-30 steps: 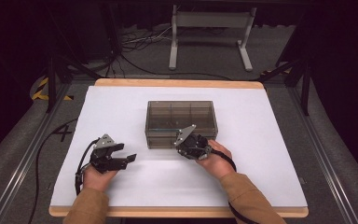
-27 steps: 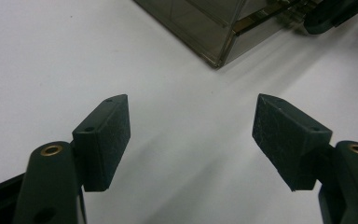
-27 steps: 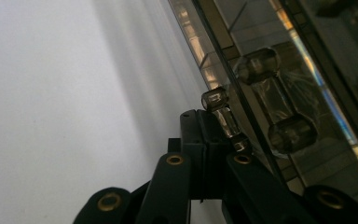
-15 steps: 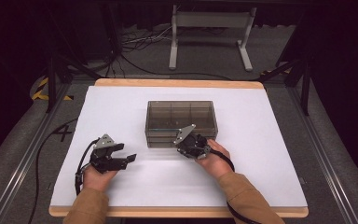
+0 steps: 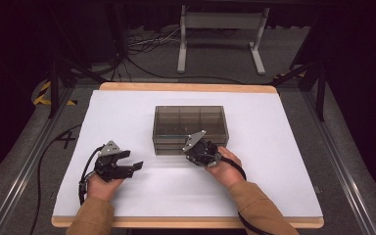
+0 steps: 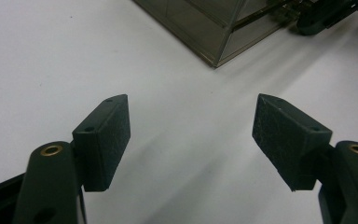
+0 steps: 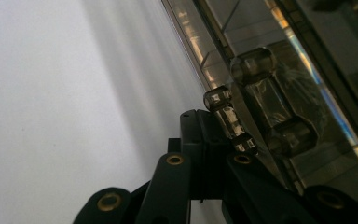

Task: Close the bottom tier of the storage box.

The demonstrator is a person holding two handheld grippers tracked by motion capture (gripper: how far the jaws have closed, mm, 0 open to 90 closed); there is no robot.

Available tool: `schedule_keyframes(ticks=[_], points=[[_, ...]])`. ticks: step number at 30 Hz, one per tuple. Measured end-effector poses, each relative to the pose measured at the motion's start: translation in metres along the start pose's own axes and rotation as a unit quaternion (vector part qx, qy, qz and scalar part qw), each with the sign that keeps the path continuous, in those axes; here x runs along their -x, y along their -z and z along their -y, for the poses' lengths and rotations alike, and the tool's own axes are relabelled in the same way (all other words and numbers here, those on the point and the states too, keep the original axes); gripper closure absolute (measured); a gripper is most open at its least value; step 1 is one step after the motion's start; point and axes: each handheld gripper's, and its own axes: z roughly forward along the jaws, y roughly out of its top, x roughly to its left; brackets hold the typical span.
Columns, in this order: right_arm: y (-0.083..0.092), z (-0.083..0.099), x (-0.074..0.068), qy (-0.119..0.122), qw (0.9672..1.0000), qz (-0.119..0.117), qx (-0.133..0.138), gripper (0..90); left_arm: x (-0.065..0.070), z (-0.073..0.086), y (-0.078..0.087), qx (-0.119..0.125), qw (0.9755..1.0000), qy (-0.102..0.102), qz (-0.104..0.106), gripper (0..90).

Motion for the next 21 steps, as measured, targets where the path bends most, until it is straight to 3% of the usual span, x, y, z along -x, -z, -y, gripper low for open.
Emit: schedule_keyframes(ticks=[6, 15, 21], points=[[0.005, 0.000, 0.000, -0.007, 0.9998, -0.016, 0.006, 89.9, -0.001, 0.000, 0.000, -0.001, 1.0000, 0.000, 0.001, 28.5], [0.020, -0.001, -0.001, -0.008, 0.9993, -0.029, 0.023, 80.6, -0.001, 0.003, 0.003, -0.001, 1.0000, 0.002, -0.001, 28.5], [0.033, 0.001, 0.001, -0.012, 0.9981, -0.037, 0.048, 67.1, -0.001, 0.004, 0.005, 0.000, 1.0000, 0.002, -0.003, 28.4]])
